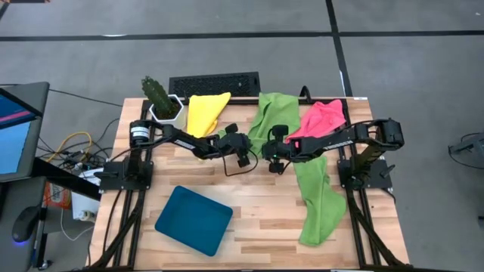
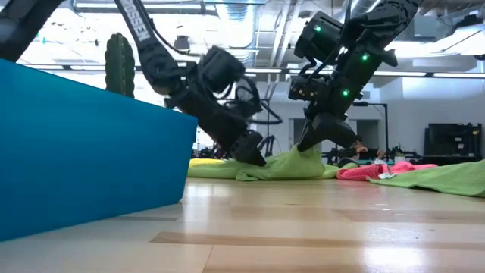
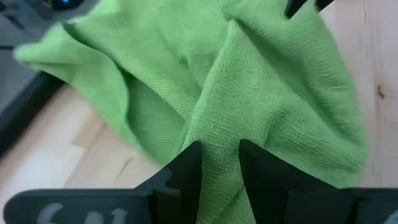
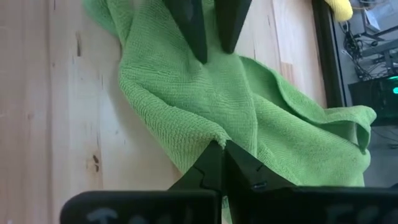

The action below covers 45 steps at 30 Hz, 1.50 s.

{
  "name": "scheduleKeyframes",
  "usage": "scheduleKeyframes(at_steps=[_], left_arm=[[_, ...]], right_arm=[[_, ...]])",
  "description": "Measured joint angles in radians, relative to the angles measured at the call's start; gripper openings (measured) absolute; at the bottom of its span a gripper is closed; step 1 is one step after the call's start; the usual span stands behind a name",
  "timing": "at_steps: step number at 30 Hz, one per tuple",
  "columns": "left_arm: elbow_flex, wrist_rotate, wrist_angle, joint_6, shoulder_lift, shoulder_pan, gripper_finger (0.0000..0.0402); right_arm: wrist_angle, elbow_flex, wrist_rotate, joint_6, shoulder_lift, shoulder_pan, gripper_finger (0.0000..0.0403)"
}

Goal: Fold microfiber towels
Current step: Fold the top left green microfiber

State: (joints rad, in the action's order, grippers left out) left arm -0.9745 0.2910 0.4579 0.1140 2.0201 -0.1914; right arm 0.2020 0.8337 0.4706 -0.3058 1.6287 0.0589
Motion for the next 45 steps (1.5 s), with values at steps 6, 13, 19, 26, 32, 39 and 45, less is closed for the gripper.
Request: scheduleKeyframes(at_steps=[6, 13, 19, 26, 32, 39, 45], left_arm=[[-0.001, 0.010, 0.068, -0.005, 0.058, -0.011, 0.0103], [-0.001, 0.014, 0.040, 0.014, 0.044, -0.012, 0.0103], [0.000, 0.115, -0.086, 0.037, -0.083, 0.011, 0.0103], [0.000, 0.088, -0.345, 0.053, -0.246, 0.018, 0.0103], [0.035, -0.024, -0.425, -0.019, -0.269, -0.002, 0.0103], [0.149, 0.010, -0.323, -0.106, -0.275, -0.004, 0.0103], [0.162, 0.009, -0.361, -0.136, -0.275, -0.001, 0.0103]], right_arm=[[-0.001, 0.000, 0.000, -0.003, 0.000, 0.000, 0.0028], [-0.050, 0.031, 0.003, -0.080, 0.000, 0.000, 0.0023], [-0.072, 0.057, 0.003, -0.118, 0.000, 0.000, 0.0027], [-0.084, 0.058, 0.002, -0.125, 0.000, 0.000, 0.0024], [-0.176, 0.059, 0.001, -0.214, 0.000, 0.000, 0.0028], [-0.294, 0.059, -0.101, -0.278, 0.001, 0.023, 0.0024], [-0.386, 0.059, -0.187, -0.279, 0.019, 0.067, 0.0028]])
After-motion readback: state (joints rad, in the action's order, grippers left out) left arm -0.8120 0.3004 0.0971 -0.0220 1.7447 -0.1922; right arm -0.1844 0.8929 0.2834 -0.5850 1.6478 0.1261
